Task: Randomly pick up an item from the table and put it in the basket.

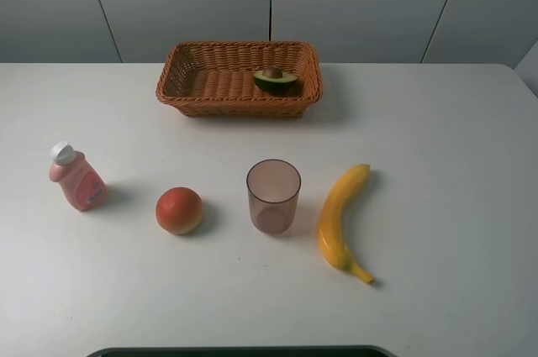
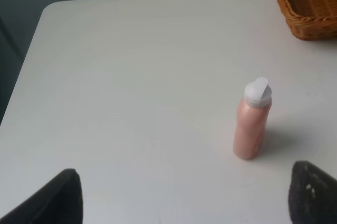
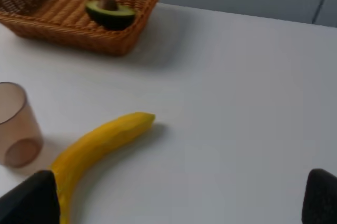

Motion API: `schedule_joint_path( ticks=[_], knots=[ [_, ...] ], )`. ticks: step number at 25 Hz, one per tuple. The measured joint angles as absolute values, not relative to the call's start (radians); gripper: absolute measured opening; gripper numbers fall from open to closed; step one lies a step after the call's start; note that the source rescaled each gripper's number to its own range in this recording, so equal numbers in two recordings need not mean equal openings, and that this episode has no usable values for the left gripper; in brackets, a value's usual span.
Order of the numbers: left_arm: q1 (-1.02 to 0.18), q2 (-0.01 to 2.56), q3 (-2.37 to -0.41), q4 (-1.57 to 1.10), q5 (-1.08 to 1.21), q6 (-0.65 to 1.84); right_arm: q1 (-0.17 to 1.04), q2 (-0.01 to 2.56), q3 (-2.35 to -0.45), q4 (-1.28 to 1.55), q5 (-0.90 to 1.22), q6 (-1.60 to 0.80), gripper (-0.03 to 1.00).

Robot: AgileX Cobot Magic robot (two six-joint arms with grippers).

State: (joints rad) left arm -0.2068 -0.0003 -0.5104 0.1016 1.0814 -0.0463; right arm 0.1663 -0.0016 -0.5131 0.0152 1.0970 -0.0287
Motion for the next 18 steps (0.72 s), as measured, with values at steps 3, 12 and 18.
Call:
schedule_joint_path(
  ticks=[3,12,18],
  knots=[
    [-0.207,0.0,-0.51,0.102,1.081,-0.046,0.049,-0.002,-0.513,0.015,1.097,-0.027,0.99],
    [-0.207,0.0,-0.51,0.102,1.081,-0.046,-0.026,-0.002,-0.513,0.015,1.097,-0.027,0.99],
    [-0.207,0.0,-0.51,0.102,1.081,-0.046,-0.026,-0.002,-0.513,0.015,1.097,-0.027,0.99]
  ],
)
